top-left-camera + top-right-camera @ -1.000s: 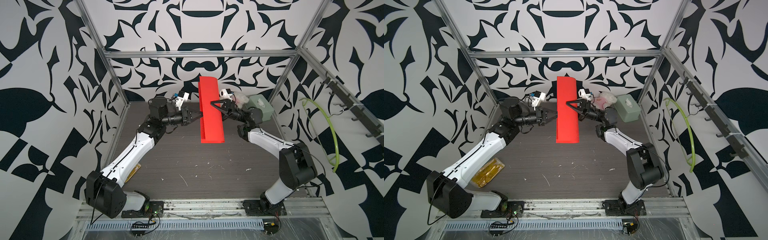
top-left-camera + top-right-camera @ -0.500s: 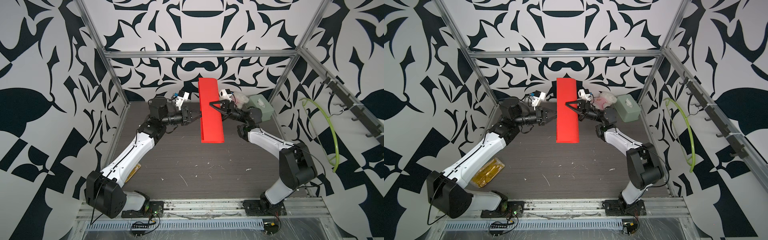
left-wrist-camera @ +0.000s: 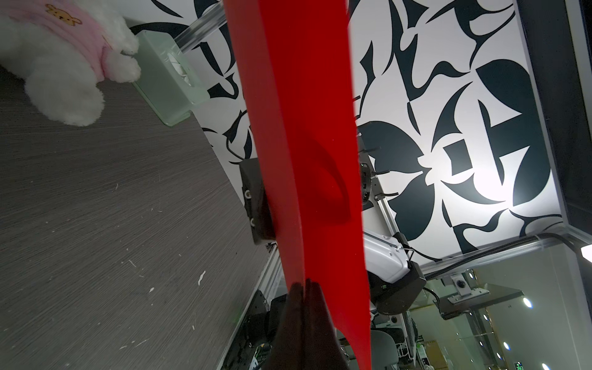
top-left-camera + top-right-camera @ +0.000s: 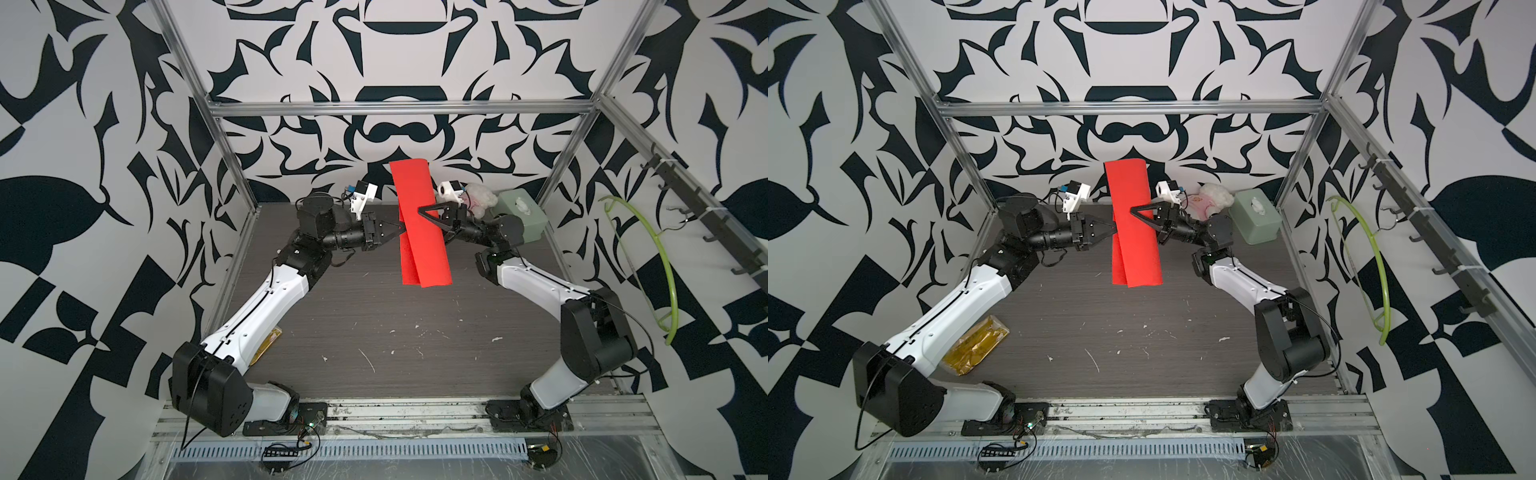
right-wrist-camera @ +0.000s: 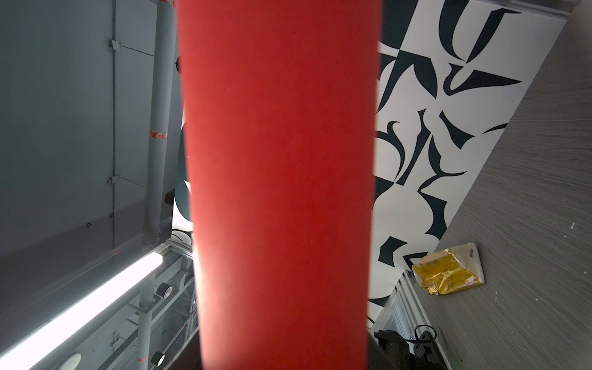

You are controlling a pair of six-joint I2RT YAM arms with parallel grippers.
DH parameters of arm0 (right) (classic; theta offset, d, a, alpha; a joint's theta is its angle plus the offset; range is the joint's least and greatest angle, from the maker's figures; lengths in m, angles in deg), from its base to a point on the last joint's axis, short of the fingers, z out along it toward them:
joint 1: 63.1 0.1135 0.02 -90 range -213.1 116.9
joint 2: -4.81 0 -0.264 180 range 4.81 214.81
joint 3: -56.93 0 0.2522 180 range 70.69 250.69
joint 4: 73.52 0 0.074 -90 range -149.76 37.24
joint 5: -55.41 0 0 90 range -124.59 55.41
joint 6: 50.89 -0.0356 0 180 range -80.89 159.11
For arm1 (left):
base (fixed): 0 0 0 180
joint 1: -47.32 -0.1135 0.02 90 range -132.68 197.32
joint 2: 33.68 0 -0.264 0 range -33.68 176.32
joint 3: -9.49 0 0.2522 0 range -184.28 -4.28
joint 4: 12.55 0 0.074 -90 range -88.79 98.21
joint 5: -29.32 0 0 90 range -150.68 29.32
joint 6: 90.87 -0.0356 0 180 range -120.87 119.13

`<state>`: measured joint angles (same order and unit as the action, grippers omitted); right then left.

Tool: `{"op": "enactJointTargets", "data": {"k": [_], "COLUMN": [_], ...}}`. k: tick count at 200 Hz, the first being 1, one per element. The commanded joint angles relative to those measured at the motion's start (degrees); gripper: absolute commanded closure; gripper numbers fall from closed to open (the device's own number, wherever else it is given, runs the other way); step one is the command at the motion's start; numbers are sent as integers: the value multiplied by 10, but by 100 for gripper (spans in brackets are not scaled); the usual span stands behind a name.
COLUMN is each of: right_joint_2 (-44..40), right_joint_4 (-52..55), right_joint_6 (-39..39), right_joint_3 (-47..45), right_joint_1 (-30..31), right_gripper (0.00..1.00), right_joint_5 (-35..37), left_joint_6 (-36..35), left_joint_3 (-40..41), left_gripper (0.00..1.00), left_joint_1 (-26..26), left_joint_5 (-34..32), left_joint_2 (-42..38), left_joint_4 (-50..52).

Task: Fold the rectangular paper in half along the long edge
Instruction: Fold the paper.

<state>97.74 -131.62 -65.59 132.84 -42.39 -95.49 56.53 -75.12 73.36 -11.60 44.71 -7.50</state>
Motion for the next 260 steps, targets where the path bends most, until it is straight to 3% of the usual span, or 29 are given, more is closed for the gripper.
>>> {"op": "enactJointTargets", "data": {"k": [1,96,172,260], "right_joint_2": [-27,-37,-127,-115], "right_joint_4": [-31,-32,193,232], "right_joint_6": [12,28,206,231], "right_joint_3": [3,-15,-16,-16], "right_joint_1": [2,7,22,31], "right_gripper": [49,53,53,49], "right_joint_5": [-8,44,68,73], "left_joint_6": [-10,0,34,44], "left_joint_3": [4,23,36,35], "left_gripper": [100,100,100,100], "left_joint_1": [-4,-5,-5,-4], "left_joint_5": [3,-5,-6,-10], "left_joint_2": [-14,-17,-3,2], "left_joint_4": [-3,-30,-89,-105]}}
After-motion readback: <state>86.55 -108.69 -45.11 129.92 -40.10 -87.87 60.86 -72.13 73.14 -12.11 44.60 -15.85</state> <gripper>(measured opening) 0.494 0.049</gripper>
